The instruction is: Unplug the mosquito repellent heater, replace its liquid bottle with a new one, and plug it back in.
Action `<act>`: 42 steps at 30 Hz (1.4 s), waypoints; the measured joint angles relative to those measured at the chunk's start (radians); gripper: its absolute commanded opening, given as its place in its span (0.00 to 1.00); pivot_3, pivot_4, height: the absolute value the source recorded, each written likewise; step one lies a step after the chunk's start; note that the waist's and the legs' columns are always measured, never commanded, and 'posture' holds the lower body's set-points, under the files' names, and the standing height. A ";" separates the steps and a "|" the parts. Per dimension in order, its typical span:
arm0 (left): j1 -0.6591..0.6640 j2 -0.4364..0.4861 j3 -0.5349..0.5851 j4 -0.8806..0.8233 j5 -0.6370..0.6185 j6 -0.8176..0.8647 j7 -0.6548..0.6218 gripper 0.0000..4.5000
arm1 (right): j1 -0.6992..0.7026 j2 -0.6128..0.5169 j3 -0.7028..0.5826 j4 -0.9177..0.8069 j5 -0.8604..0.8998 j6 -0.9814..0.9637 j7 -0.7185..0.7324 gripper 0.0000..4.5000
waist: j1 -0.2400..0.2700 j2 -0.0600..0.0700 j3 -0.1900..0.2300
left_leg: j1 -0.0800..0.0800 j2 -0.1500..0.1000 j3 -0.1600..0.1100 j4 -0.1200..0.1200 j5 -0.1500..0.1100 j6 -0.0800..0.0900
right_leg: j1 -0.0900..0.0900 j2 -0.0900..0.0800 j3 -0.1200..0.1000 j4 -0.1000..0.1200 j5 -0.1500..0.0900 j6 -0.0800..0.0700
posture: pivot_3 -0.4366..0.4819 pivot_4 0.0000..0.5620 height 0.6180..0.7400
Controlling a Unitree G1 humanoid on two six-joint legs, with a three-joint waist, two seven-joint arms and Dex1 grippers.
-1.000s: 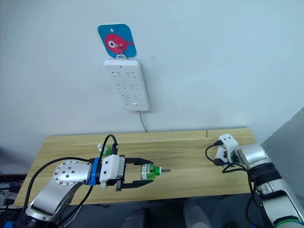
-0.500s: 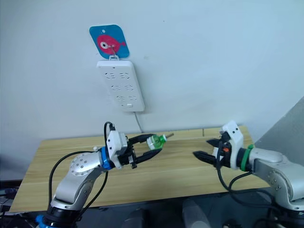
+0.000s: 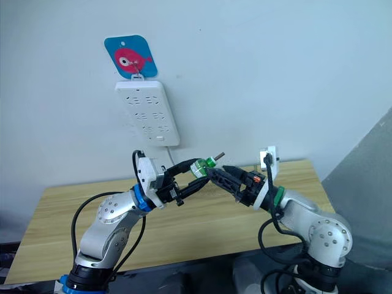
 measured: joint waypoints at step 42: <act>0.107 0.173 -0.021 -0.054 0.047 0.028 -0.034 1.00 | -0.004 -0.171 0.264 0.138 0.008 -0.371 -0.074 0.19 | 0.002 0.000 -0.033 | 0.001 0.000 0.000 -0.001 0.000 0.000 | 0.000 0.000 0.000 -0.001 0.000 0.000 | 0.33 0.13 1.00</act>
